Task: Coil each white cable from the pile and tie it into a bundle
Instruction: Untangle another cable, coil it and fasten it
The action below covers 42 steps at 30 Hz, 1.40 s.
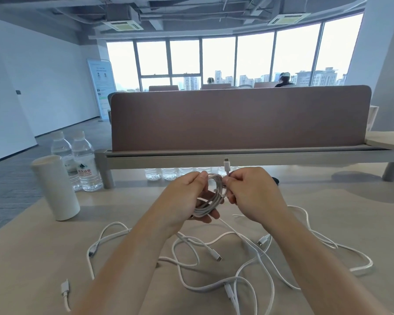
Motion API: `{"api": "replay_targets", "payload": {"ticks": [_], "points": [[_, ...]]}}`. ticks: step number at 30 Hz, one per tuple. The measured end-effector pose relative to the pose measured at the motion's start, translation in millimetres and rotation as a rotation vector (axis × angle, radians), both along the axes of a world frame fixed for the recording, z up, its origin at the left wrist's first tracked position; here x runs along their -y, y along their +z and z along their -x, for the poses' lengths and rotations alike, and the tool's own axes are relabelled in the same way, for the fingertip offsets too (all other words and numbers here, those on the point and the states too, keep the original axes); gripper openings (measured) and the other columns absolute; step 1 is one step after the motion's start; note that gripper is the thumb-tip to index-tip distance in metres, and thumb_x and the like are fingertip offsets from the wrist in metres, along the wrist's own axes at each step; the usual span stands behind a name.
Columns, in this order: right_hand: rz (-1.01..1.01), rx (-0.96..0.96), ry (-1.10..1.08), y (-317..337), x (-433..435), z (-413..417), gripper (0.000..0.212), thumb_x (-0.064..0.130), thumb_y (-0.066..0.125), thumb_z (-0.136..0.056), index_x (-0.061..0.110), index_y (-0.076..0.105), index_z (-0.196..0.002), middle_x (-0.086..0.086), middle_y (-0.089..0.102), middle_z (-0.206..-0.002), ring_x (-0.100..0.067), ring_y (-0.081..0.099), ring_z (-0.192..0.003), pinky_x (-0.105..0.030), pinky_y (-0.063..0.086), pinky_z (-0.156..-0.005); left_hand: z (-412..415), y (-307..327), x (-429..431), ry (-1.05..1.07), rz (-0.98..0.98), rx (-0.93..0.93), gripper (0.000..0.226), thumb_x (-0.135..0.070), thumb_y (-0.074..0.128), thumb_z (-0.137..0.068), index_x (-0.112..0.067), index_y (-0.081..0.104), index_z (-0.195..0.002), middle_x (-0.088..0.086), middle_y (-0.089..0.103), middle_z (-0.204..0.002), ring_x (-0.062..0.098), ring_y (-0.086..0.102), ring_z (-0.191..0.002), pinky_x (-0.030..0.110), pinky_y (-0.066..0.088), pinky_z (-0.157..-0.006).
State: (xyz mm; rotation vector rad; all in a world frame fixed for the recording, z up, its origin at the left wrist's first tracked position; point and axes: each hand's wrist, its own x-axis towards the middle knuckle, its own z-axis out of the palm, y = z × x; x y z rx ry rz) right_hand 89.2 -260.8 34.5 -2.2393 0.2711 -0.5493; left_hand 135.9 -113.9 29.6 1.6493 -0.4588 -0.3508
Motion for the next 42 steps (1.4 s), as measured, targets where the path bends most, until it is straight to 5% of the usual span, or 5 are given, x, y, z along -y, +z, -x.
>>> {"api": "replay_targets", "payload": {"ticks": [8, 14, 17, 29, 42], "points": [[0.079, -0.013, 0.018, -8, -2, -6, 0.025, 0.024, 0.05, -0.102, 0.026, 0.066, -0.082, 0.008, 0.056, -0.063, -0.014, 0.051, -0.06, -0.028, 0.036, -0.059, -4, -4, 1, 0.006, -0.023, 0.015, 0.031, -0.032, 0.037, -0.109, -0.014, 0.046, -0.086, 0.014, 0.076, -0.082, 0.03, 0.064, -0.064, 0.028, 0.041, -0.055], [0.248, -0.086, 0.111, -6, -1, -4, 0.033, 0.02, 0.044, -0.104, 0.024, 0.053, -0.073, 0.002, 0.058, -0.073, -0.022, 0.054, -0.072, -0.033, 0.04, -0.061, -5, -5, 2, 0.012, -0.057, 0.08, 0.031, -0.029, 0.036, -0.109, -0.009, 0.045, -0.088, 0.017, 0.075, -0.077, 0.03, 0.06, -0.056, 0.025, 0.036, -0.046], [-0.082, -0.037, 0.149, -9, -1, -6, 0.004, 0.024, 0.052, -0.103, 0.025, 0.053, -0.107, -0.001, 0.065, -0.069, -0.018, 0.06, -0.062, -0.034, 0.047, -0.063, -7, -6, 0, 0.064, -0.057, 0.091, 0.034, -0.031, 0.037, -0.109, -0.008, 0.049, -0.087, 0.019, 0.073, -0.076, 0.028, 0.057, -0.052, 0.025, 0.035, -0.045], [-0.521, -0.063, 0.219, -9, -5, -5, 0.039, 0.018, 0.057, -0.1, 0.004, 0.046, -0.135, -0.007, 0.062, -0.055, -0.015, 0.044, -0.041, -0.026, 0.038, -0.047, -8, -7, 2, 0.087, -0.055, 0.165, 0.038, -0.034, 0.041, -0.108, -0.005, 0.054, -0.088, 0.009, 0.064, -0.06, 0.026, 0.062, -0.052, 0.031, 0.042, -0.05], [-0.656, -0.089, 0.283, -6, -12, 1, 0.019, 0.014, 0.057, -0.101, -0.001, 0.058, -0.088, -0.014, 0.07, -0.065, -0.015, 0.056, -0.045, -0.019, 0.04, -0.042, -16, -12, 4, 0.232, -0.138, 0.223, 0.041, -0.042, 0.042, -0.105, -0.01, 0.058, -0.085, 0.002, 0.06, -0.066, 0.017, 0.056, -0.053, 0.03, 0.044, -0.051]]}}
